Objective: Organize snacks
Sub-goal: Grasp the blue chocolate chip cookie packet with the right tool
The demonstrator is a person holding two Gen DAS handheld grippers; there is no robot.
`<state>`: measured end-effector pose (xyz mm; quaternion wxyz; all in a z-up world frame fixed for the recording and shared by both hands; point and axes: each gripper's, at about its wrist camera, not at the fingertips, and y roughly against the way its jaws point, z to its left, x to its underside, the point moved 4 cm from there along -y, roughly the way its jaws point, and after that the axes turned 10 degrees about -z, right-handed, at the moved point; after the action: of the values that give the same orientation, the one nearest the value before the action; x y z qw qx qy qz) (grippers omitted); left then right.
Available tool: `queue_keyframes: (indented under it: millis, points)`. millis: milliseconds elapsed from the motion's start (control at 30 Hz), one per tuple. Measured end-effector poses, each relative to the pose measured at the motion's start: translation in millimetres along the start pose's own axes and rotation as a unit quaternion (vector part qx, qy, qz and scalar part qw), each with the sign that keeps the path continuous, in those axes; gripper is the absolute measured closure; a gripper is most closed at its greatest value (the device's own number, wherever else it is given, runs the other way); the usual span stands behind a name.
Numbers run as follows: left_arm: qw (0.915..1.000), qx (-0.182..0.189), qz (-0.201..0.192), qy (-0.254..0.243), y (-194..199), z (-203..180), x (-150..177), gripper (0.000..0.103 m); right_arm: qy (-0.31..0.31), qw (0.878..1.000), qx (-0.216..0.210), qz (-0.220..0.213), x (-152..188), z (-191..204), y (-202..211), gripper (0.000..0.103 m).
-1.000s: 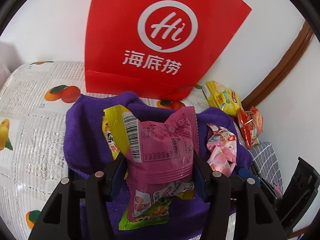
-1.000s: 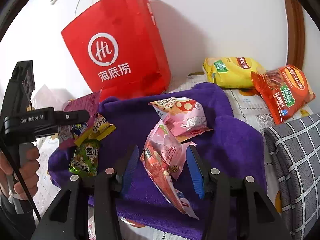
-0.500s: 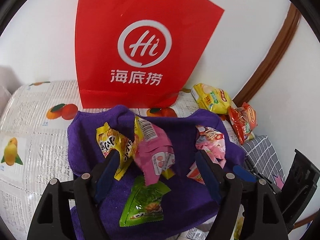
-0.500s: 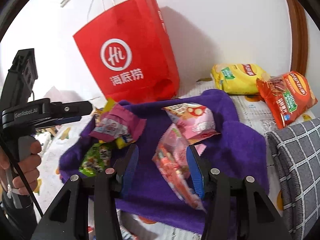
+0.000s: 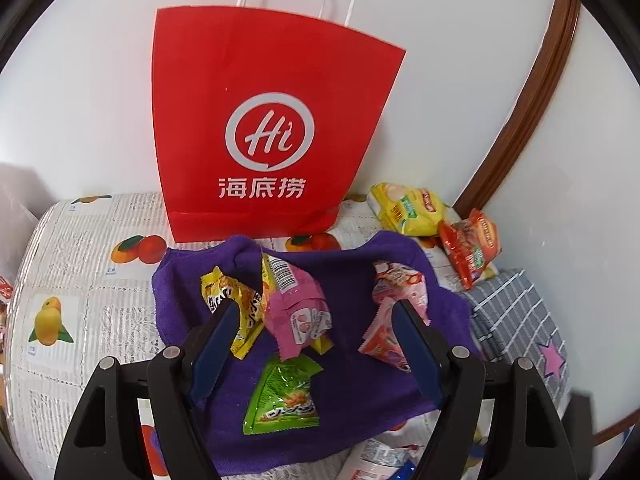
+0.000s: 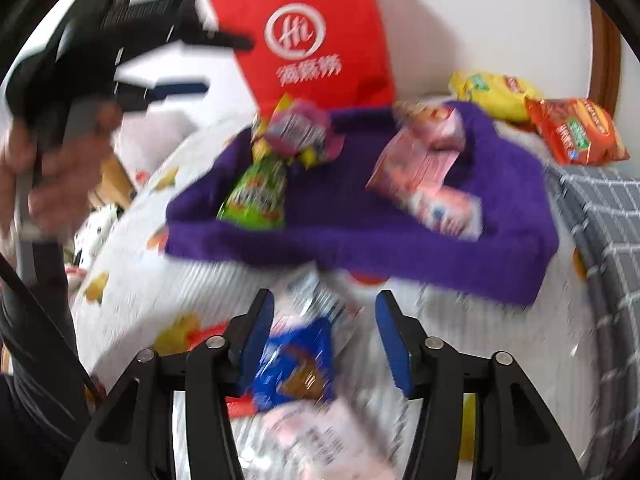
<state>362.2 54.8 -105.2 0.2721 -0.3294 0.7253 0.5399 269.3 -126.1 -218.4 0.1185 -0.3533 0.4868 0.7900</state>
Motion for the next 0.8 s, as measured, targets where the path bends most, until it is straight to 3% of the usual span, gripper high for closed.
queue_keyframes:
  millis: [200, 300, 433, 533, 633, 800]
  points:
    - [0.9998, 0.016, -0.006, 0.011, 13, -1, -4, 0.026, 0.052, 0.998, 0.025, 0.033, 15, 23, -7, 0.038]
    - [0.9996, 0.022, -0.013, 0.015, 21, 0, -8, 0.026, 0.083, 0.995, 0.04, 0.045, 22, 32, -8, 0.03]
    - [0.9993, 0.028, -0.018, 0.019, 28, 0, -10, 0.026, 0.116, 0.988, 0.079, 0.068, 31, 35, -17, 0.03]
    - [0.9993, 0.029, -0.018, 0.017, 30, -3, -11, 0.026, 0.116, 0.987, 0.084, 0.066, 33, 34, -21, 0.03]
    - [0.9993, 0.03, -0.021, 0.01, 33, -8, -10, 0.026, 0.103, 0.99, 0.072, 0.065, 33, 31, -21, 0.047]
    - [0.9994, 0.021, -0.027, -0.001, 38, -16, -9, 0.026, 0.074, 0.994, 0.071, 0.036, 28, 27, 1, 0.053]
